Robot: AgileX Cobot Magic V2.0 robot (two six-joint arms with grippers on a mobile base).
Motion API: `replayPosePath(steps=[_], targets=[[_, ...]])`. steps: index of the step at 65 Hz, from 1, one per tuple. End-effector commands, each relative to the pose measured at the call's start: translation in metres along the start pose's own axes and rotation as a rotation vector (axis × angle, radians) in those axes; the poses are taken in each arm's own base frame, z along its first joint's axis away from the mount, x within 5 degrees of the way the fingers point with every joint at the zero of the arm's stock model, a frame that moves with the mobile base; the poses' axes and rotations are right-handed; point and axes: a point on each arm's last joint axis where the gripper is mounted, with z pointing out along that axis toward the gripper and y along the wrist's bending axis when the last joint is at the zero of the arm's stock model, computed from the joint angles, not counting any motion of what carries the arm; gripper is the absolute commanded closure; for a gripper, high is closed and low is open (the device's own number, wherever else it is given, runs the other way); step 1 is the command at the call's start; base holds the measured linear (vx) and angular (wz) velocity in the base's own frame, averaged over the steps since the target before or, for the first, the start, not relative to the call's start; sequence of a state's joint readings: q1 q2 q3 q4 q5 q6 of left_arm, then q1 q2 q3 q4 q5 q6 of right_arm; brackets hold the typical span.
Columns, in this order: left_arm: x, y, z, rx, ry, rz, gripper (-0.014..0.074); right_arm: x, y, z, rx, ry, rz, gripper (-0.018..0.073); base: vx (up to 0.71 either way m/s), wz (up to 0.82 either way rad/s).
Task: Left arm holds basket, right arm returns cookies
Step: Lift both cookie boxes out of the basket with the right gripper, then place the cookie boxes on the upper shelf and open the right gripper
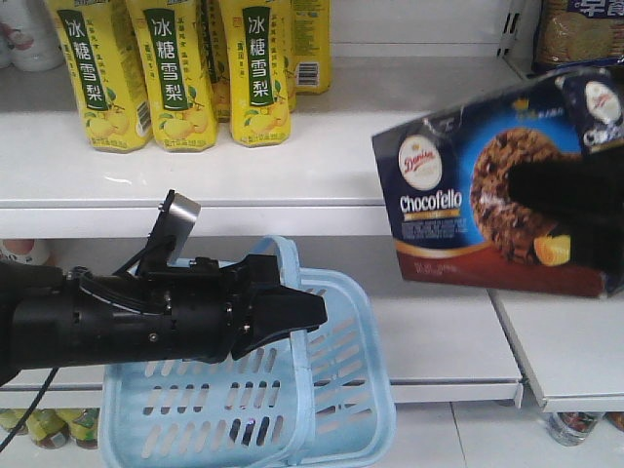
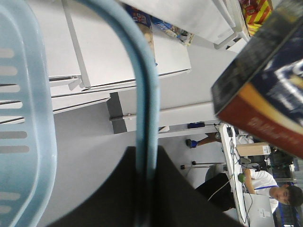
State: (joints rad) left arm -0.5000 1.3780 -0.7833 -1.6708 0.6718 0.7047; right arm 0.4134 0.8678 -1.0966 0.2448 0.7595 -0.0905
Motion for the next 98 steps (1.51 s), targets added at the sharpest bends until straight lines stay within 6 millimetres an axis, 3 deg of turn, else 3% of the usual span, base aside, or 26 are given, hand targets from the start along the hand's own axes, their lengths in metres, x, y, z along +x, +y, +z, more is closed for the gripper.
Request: replayPosePath(steps=[1,10,23,39,55,67,78,86,98], targets=[[-0.008,-0.025,-0.009,0.115,-0.062,-0.026,0.0602,-0.034,0.000,-0.011,0.033,-0.182,-0.026,0.0391,0.00,0.00],[-0.008,-0.025,-0.009,0.115,-0.062,-0.026,0.0602,-0.053,-0.008,0.000,0.111,-0.243,-0.032,0.0391,0.00,0.00],[-0.008,-0.025,-0.009,0.115,-0.062,-0.026,0.0602,-0.064,-0.032,0.037,0.256,-0.282,-0.010,0.0391,0.00,0.00],[-0.008,-0.025,-0.009,0.115,-0.062,-0.026,0.0602,-0.061,-0.093,0.068,0.444,-0.262,0.110,0.0391,0.00,0.00],[-0.008,-0.025,-0.009,0.115,-0.062,-0.026,0.0602,-0.058,-0.112,0.108,0.444,-0.250,0.026,0.0379,0.00,0.00],[-0.008,-0.025,-0.009,0.115,-0.062,-0.026,0.0602,-0.048,-0.122,0.135,0.440,-0.201,0.029,0.0300,0.00,0.00],[-0.008,-0.025,-0.009,0.115,-0.062,-0.026,0.0602,-0.044,-0.124,0.141,0.440,-0.170,0.037,0.0148,0.00,0.00],[-0.008,-0.025,-0.009,0.115,-0.062,-0.026,0.0602,-0.048,-0.121,0.133,0.440,-0.191,0.034,0.0047,0.00,0.00],[-0.008,-0.025,-0.009,0.115,-0.062,-0.026,0.0602,-0.051,-0.115,0.117,0.449,-0.192,0.037,-0.0009,0.00,0.00]])
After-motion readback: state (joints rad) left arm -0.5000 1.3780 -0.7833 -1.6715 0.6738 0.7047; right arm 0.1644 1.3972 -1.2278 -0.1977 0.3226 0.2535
